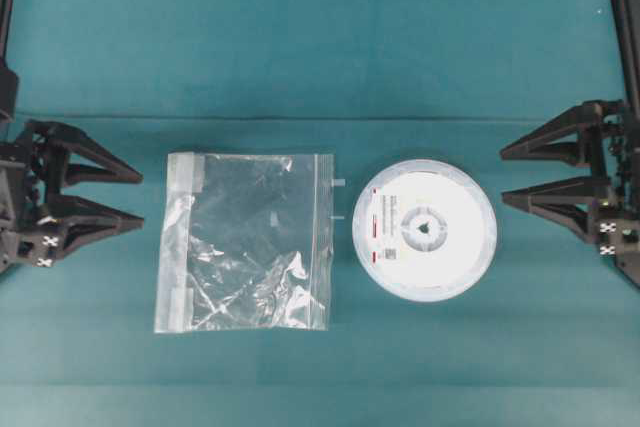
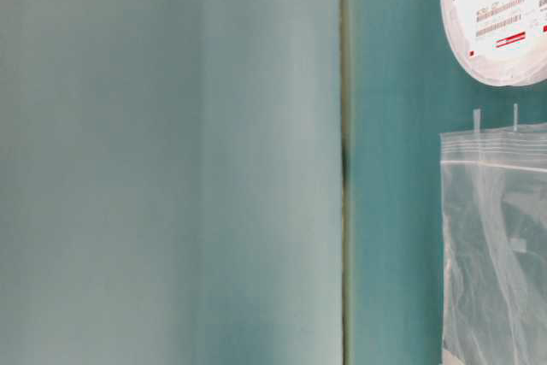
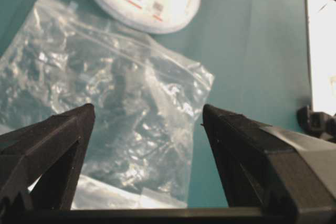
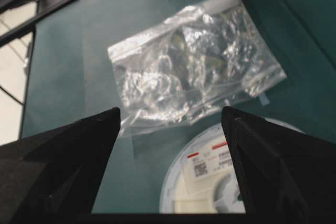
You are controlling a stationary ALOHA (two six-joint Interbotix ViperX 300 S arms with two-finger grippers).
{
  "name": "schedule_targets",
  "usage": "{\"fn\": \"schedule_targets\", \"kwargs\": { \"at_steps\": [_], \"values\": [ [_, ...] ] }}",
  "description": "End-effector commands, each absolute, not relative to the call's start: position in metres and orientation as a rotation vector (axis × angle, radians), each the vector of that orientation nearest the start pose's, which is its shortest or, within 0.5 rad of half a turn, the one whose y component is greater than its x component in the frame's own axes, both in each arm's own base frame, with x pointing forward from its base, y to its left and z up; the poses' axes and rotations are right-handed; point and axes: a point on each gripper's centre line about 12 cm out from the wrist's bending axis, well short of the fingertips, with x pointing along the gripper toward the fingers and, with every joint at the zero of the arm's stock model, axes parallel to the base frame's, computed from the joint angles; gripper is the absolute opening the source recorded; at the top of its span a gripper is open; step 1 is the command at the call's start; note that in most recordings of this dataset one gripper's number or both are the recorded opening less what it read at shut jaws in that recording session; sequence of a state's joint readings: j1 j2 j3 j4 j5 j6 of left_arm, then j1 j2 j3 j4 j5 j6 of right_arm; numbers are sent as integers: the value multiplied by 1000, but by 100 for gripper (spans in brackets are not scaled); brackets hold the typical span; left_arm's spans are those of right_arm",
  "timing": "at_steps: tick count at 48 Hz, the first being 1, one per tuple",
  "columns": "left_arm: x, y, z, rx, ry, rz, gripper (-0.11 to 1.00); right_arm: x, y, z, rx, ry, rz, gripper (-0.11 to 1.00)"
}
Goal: Take out the reel from the clear zip bag.
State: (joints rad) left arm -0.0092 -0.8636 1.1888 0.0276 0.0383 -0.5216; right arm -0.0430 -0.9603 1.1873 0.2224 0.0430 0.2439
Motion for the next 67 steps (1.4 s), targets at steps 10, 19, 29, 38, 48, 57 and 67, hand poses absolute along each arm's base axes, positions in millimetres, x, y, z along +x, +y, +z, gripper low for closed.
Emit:
{"fn": "schedule_targets", "kwargs": {
  "at_steps": [10, 19, 29, 38, 48, 57, 67],
  "values": [
    [198, -2, 253, -352, 269, 39, 90, 190, -6, 272, 381, 185, -62, 93],
    [193, -2, 263, -298, 231, 26, 90, 185, -5, 278, 341, 174, -52, 93],
    [191, -2, 264, -293, 231, 26, 90, 181, -5, 283, 321, 156, -45, 93],
    [190, -2, 266, -292, 225, 25, 90, 181, -5, 284, 316, 153, -44, 93],
    [190, -2, 267, -290, 222, 24, 90, 181, -5, 284, 316, 153, -44, 93],
    [190, -2, 267, -290, 222, 24, 90, 181, -5, 284, 316, 153, -44, 93],
    [190, -2, 267, -290, 222, 24, 90, 181, -5, 284, 315, 153, -44, 93]
  ]
}}
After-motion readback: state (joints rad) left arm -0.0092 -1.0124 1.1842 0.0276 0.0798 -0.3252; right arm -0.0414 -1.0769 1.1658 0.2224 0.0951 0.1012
